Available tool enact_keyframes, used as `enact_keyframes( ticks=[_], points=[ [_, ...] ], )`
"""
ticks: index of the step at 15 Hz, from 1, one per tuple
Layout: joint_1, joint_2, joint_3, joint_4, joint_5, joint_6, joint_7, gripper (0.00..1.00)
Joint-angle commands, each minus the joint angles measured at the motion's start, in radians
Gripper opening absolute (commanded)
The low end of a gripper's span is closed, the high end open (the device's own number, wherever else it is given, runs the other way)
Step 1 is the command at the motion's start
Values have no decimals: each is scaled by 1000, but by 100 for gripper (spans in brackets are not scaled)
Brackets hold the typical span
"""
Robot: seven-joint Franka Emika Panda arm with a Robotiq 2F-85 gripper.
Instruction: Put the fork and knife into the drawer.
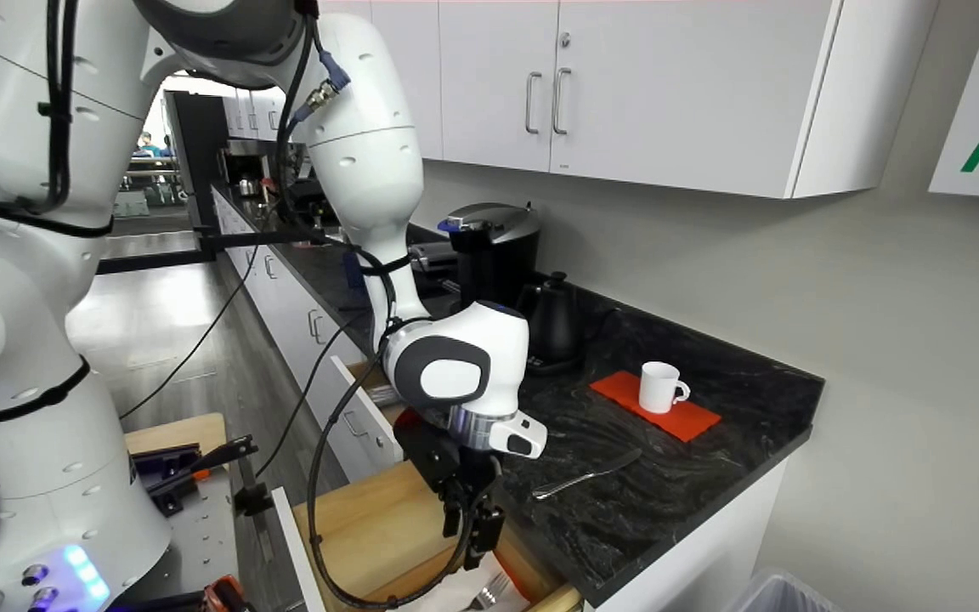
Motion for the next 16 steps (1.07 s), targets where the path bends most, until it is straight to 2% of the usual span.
enact_keyframes(
  ticks=[1, 6, 10, 16],
  points=[
    [70, -75, -30, 14, -15, -42, 101, 98],
    [171, -115, -97, 57, -73, -47, 258, 100],
    [118, -116, -46, 42, -32, 80, 206, 100],
    [134, -109, -93, -27, -36, 313, 211, 100]
  ],
)
